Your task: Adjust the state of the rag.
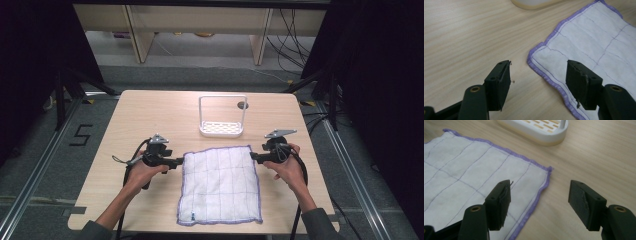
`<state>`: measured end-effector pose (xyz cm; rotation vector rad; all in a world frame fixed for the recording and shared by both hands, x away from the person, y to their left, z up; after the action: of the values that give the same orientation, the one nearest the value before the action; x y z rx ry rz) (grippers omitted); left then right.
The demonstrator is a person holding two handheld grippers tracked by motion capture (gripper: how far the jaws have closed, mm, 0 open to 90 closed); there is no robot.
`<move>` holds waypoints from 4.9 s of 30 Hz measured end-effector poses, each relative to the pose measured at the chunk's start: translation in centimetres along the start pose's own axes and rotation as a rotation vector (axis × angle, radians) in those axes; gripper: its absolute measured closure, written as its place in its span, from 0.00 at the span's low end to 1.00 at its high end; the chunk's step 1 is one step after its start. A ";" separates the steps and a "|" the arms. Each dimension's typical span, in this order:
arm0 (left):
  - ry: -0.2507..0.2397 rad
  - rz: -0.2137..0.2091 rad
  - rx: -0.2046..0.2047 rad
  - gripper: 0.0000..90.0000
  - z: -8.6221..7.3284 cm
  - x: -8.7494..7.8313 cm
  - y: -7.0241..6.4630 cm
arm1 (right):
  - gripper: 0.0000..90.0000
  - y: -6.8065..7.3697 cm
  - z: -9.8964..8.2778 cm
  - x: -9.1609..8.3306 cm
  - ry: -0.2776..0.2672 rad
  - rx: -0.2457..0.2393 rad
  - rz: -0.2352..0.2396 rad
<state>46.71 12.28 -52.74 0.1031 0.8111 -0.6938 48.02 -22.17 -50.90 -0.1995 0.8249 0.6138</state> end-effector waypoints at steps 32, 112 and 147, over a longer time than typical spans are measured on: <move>0.096 -0.016 0.131 0.59 1.5 5.0 -0.2 | 0.48 -0.9 2.9 5.5 0.091 -0.026 -0.047; -0.095 -0.106 0.375 0.94 -3.3 -6.0 -7.9 | 0.99 7.7 -2.2 -6.9 -0.136 -0.261 0.153; -0.021 -0.259 0.325 0.63 -9.8 -5.6 -12.0 | 0.73 9.2 -9.1 -7.1 -0.038 -0.216 0.127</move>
<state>30.53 9.28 -53.66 0.2874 0.6925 -1.0678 33.29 -21.38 -51.12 -0.3325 0.7375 0.8244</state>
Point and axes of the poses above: each handheld gripper's, and its own axes: x roughly forward along the jaws, z roughly out of its top, y roughly to its left, the point moved 6 cm from there along x, roughly forward along the jaws, and after that the axes turned 2 degrees about y, right-handed, at the moved point
